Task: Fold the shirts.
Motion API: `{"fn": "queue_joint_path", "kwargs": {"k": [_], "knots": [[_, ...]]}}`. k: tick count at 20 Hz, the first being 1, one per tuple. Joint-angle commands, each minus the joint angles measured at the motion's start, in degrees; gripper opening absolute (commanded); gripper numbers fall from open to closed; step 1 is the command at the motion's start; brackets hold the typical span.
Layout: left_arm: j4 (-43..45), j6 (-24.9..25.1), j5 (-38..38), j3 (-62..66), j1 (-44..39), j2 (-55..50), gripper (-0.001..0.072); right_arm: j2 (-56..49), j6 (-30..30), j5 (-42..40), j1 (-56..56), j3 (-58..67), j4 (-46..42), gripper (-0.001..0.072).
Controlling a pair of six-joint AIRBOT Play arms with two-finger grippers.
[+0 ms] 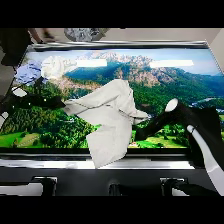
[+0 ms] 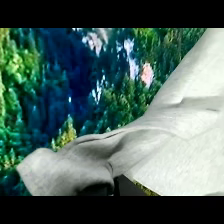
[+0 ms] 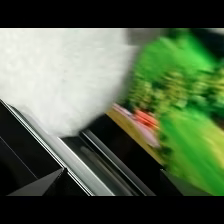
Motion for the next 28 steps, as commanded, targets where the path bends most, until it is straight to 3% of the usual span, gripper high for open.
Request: {"fn": "queue_joint_path", "kwargs": {"k": [1, 3, 4, 5, 6, 7, 11, 13, 16, 19, 23, 28], "knots": [[1.01, 1.62, -0.68, -0.50, 0.07, -0.04, 0.0038, 0.44, -0.17, -14.93, 5.22, -9.29, 8.24, 0.0712], [1.01, 1.77, -0.66, -0.50, 0.09, -0.04, 0.0038, -0.11, 1.70, -21.42, 7.63, -9.31, 10.95, 0.0706], [1.01, 1.77, -0.66, -0.50, 0.09, -0.04, 0.0038, -0.48, 2.12, -24.39, 8.83, -9.31, 13.11, 0.0659], [0.98, 1.75, -0.76, -0.50, 0.07, -0.02, 0.0038, -0.76, 1.95, -26.32, 9.73, -9.31, 15.52, 0.0526], [0.94, 1.73, -1.07, -0.46, 0.09, 0.09, 0.0039, -0.66, 1.51, -27.76, 10.25, -9.20, 16.68, 0.0134], [0.85, 1.73, -2.51, 0.00, 0.22, 0.15, 0.0039, -0.24, 1.16, -27.76, 10.21, -8.61, 16.37, 0.0049], [-0.92, 1.79, -7.56, 7.76, 1.84, 5.16, 0.0038, 8.50, -1.01, -22.40, 6.27, 3.67, -0.59, 0.0049], [-1.64, 1.64, -2.49, 14.32, 3.23, 12.20, 0.0037, 16.09, -0.09, -19.82, 1.40, 15.98, -13.18, 0.0049], [-1.57, -4.11, 8.24, 23.78, 6.05, 25.11, 0.0038, 27.63, 5.75, -26.08, -5.99, 36.72, -29.55, 0.0049], [-1.60, -8.81, 14.86, 25.62, 6.82, 37.24, 0.0038, 35.85, 6.99, -32.06, -9.09, 48.09, -32.02, 0.0049], [-1.55, -10.32, 14.21, 25.59, 4.79, 45.57, 0.0038, 40.02, 10.01, -25.42, -9.09, 49.37, -30.77, 0.0049], [3.19, -10.36, 11.06, 25.57, 4.83, 46.88, 0.0038, 38.82, 9.86, -21.55, -9.09, 49.37, -31.36, 0.0049]]}}
